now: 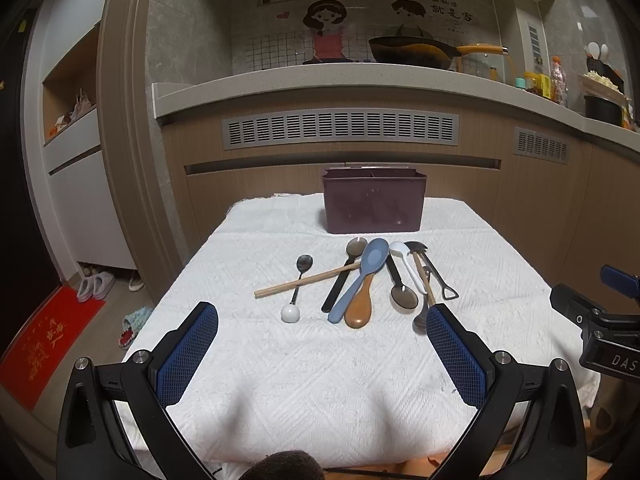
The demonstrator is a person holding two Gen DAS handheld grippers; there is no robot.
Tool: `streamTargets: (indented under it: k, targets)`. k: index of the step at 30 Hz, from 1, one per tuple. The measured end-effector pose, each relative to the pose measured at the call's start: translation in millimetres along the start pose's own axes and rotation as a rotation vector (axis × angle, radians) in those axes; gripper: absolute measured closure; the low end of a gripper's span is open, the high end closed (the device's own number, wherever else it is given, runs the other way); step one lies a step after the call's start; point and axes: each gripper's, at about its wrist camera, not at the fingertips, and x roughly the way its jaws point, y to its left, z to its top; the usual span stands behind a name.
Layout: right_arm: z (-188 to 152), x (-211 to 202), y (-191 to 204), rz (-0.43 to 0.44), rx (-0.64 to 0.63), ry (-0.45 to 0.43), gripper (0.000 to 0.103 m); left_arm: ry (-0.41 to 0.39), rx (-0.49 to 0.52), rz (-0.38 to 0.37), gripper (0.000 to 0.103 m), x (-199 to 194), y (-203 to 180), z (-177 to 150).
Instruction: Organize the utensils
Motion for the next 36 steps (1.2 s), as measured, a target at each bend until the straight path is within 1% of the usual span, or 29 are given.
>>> streamTargets:
  k: [36]
  targets:
    - [4.9,-17.2,1.5,0.004,-0.002,-0.041,0.0,-0.035,0.005,0.009,0.0,-11.5,1.1,0.9]
